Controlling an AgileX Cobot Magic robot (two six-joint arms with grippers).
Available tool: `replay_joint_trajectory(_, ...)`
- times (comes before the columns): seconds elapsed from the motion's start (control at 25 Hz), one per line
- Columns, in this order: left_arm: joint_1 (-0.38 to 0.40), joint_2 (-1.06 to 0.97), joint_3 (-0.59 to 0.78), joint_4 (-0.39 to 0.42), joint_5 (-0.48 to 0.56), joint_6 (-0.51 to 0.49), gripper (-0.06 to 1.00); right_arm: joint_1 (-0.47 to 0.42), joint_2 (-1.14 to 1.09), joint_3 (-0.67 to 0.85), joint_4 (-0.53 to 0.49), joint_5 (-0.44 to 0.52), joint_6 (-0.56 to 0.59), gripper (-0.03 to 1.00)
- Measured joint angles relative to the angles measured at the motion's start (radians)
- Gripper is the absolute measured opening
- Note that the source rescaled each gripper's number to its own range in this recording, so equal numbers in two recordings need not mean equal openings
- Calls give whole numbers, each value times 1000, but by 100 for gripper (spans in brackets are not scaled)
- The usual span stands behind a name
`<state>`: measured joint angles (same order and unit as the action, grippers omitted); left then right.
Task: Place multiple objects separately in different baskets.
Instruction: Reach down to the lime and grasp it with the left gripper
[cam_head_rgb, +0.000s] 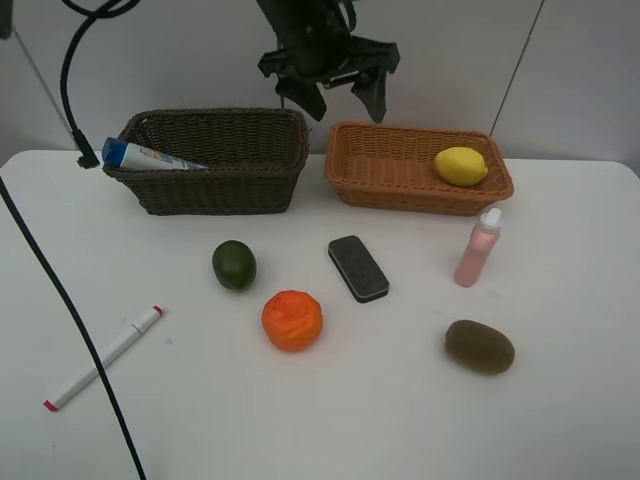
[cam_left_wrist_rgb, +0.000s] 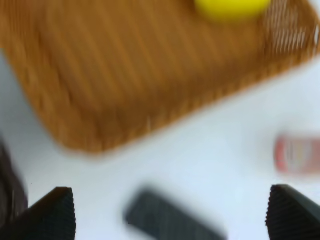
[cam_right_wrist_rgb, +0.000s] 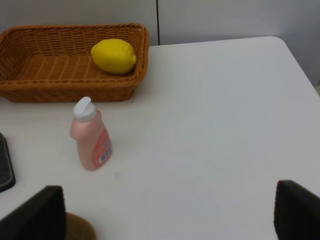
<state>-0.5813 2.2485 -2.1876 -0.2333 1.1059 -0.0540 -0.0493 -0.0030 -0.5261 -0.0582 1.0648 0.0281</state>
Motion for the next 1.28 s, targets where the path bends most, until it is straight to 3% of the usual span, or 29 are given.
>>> replay_joint_trajectory(0.08,0,-11,0,15,82,-37,100,0,0,0,0,0,0,98)
replay_joint_trajectory(0.32,-7,-64,82,28,94,-64,100,0,0,0,0,0,0,98)
replay_joint_trajectory(0.72,-32,-362,525,40,92,40,100,0,0,0,2,0,0,98)
replay_joint_trajectory(1.04,-32,-508,754,64,94,70,100,0,0,0,2,0,0,98)
replay_joint_trajectory(1.12,-32,-513,792,83,94,17,100,0,0,0,2,0,0,98)
replay_joint_trajectory(1.28,-23,-513,836,186,95,-247,100,0,0,0,2,0,0,98)
